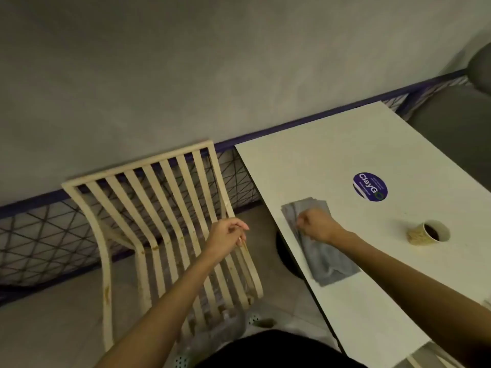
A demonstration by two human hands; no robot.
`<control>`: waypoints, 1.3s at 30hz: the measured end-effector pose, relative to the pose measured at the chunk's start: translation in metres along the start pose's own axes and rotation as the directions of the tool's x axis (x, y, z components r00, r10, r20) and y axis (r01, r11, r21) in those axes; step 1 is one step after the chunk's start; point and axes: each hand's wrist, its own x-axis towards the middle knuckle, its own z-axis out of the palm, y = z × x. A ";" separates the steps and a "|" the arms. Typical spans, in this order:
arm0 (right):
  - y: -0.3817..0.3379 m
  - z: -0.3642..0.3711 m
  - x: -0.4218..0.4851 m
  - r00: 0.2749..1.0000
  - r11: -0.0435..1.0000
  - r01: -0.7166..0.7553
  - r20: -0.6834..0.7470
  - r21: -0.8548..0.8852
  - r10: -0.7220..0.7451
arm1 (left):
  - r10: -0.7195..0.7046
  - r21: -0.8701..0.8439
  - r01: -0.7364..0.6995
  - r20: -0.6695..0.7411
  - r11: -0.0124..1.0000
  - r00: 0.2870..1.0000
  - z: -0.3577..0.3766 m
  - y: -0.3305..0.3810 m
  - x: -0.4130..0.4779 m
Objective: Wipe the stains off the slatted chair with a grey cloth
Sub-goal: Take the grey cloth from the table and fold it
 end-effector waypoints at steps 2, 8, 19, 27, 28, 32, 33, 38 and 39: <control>0.015 0.003 0.006 0.997 0.995 -0.074 -0.024 -0.060 0.073 | -0.045 0.016 0.045 0.011 0.999 0.999 0.014 -0.005 0.001; 0.059 0.013 0.043 0.970 0.889 -0.243 -0.122 -0.388 0.212 | -0.120 -0.014 0.121 0.046 0.993 0.992 0.047 -0.014 -0.005; 0.093 0.048 0.054 0.960 0.905 -0.267 -0.014 -0.331 0.278 | -0.233 -0.034 0.231 -0.065 0.972 0.970 0.042 -0.030 -0.031; 0.074 0.022 0.038 0.974 0.933 -0.219 -0.007 -0.287 0.226 | -0.238 -0.056 0.235 -0.062 0.970 0.969 0.044 -0.039 -0.041; 0.072 0.017 0.033 0.976 0.940 -0.214 -0.018 -0.265 0.217 | -0.230 -0.065 0.226 -0.057 0.972 0.972 0.045 -0.037 -0.041; 0.063 -0.007 0.008 0.991 0.977 -0.133 -0.040 -0.169 0.128 | -0.205 -0.089 0.201 -0.037 0.975 0.978 0.051 -0.026 -0.037; 0.058 -0.012 -0.001 0.994 0.982 -0.106 -0.042 -0.156 0.100 | -0.201 -0.095 0.197 -0.030 0.976 0.979 0.054 -0.021 -0.035; 0.012 -0.013 -0.042 0.998 0.997 0.067 -0.018 -0.034 -0.068 | -0.099 -0.070 0.099 -0.006 0.993 0.995 0.069 -0.009 -0.041; 0.001 -0.009 -0.046 0.995 0.995 0.103 0.009 0.012 -0.103 | -0.065 -0.042 0.064 -0.015 0.997 0.998 0.069 -0.006 -0.043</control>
